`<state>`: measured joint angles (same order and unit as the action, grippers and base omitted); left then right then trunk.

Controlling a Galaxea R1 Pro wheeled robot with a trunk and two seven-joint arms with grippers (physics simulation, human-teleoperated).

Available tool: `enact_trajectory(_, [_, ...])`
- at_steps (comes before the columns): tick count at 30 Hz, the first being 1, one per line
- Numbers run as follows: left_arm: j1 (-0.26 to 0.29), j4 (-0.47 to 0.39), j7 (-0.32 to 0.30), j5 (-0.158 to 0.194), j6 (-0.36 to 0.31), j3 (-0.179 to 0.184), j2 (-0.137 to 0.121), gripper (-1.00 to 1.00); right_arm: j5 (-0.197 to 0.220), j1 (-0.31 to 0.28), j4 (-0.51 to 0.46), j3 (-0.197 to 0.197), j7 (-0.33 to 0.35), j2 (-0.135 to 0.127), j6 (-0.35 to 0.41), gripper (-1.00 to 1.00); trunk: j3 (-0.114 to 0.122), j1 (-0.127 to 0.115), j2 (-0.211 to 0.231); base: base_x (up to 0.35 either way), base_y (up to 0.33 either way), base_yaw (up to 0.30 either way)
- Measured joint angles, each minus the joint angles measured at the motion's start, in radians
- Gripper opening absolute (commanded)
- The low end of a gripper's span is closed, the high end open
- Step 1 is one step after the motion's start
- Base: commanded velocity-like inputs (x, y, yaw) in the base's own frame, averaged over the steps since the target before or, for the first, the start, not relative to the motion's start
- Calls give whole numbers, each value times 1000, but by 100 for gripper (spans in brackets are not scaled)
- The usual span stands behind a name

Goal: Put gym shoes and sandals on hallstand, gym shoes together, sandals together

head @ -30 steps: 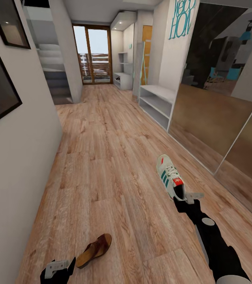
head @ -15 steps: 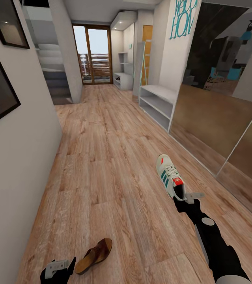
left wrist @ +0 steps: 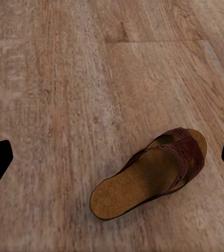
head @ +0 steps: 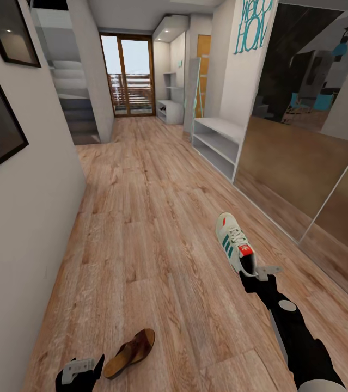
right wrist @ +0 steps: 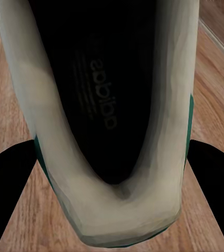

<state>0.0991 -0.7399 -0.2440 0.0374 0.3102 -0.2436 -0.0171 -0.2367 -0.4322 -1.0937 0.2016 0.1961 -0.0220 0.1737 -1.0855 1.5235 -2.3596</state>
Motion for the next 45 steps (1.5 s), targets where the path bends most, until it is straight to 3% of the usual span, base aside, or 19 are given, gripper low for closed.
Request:
enact_trajectory(16, [0,0,0,-1,0,-1,0,100,-1,0,2,0,0,0,0,-100,0,0,0,13,85,0])
enact_trajectory(24, [6,3,-4,-20,-5,9,-2,100,-3,0,5,-1,0,1,0,-100,0,0,0,0,1,0])
enact_trajectory(28, [13,4,-16,-92,-15,14,-29,100,-5,0,8,-1,0,1,0,-100,0,0,0,0,0,0])
enact_trajectory(30, [33,3,-37,-162,-21,16,-52,100,-6,0,9,-1,0,1,0,-100,0,0,0,0,0,0])
enact_trajectory(33, [75,5,-88,-244,-38,22,-64,100,-7,0,10,-3,1,1,1,-100,0,0,0,0,0,0])
enact_trajectory(36, [141,6,-196,-357,-100,28,-74,100,-7,0,12,-4,1,2,1,-100,0,0,0,0,0,0])
enact_trajectory(37, [190,7,-303,-442,-169,29,-78,100,-6,0,12,-5,1,6,1,-100,0,0,0,0,0,0])
enact_trajectory(38, [203,7,-329,-462,-185,29,-78,100,-7,0,12,-5,1,7,1,-100,0,0,0,0,0,0])
enact_trajectory(39, [232,6,-405,-519,-222,30,-79,100,-6,0,13,-5,1,8,3,-100,0,0,0,0,0,0])
enact_trajectory(42, [241,7,-443,-549,-227,34,-80,100,-3,0,11,-2,0,8,34,-100,0,0,0,0,0,0])
enact_trajectory(45, [234,7,-449,-553,-157,33,-76,100,1,0,3,-2,0,7,54,-100,0,0,0,0,0,0])
